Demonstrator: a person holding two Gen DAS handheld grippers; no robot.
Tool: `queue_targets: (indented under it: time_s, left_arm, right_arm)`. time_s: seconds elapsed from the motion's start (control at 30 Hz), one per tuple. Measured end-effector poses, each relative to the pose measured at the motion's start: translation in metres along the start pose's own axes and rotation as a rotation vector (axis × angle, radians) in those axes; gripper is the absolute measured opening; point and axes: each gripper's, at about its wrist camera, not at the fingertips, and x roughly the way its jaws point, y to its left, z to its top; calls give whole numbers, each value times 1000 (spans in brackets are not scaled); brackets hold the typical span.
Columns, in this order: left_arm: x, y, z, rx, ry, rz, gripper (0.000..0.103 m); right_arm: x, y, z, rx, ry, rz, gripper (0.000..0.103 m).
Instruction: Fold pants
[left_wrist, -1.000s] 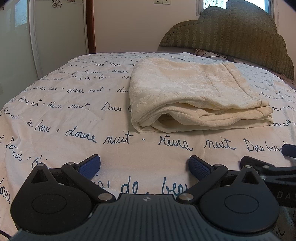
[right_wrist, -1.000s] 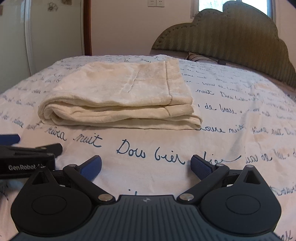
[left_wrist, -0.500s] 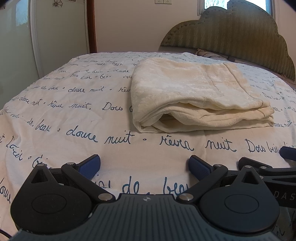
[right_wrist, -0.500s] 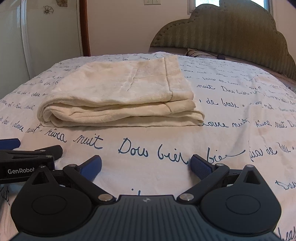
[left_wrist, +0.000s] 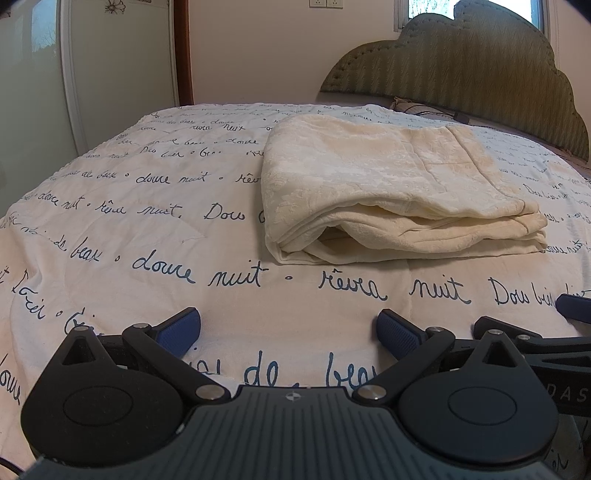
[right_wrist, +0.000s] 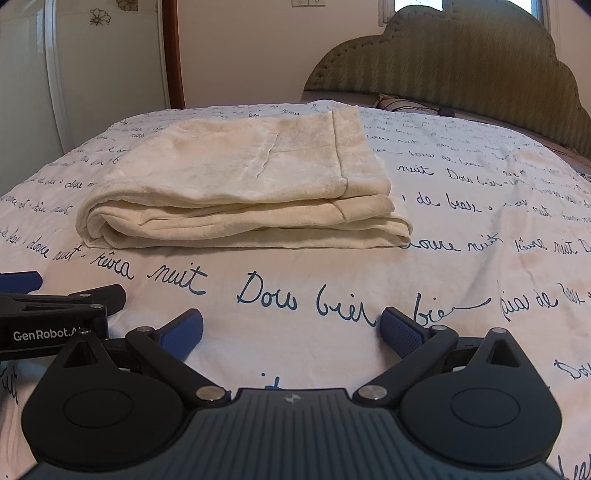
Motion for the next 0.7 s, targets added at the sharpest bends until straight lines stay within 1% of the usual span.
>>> queue_targets:
  time_s: [0.2, 0.4, 0.53, 0.63, 0.7]
  left_arm:
    - [0, -1, 0, 5, 0, 2, 103]
    - [-1, 6, 1, -11, 4, -34, 103]
    - [0, 9, 5, 20, 26, -55, 103]
    - [0, 8, 7, 35, 34, -54, 103]
    - [0, 10, 8, 28, 41, -58, 103]
  right_arm:
    - [0, 0, 0, 1, -1, 2, 103]
    - [-1, -1, -1, -1, -1, 6, 103]
    - [-1, -1, -1, -2, 0, 7, 103]
    - [-1, 0, 0, -4, 2, 5, 103]
    - [0, 0, 0, -5, 3, 5, 103]
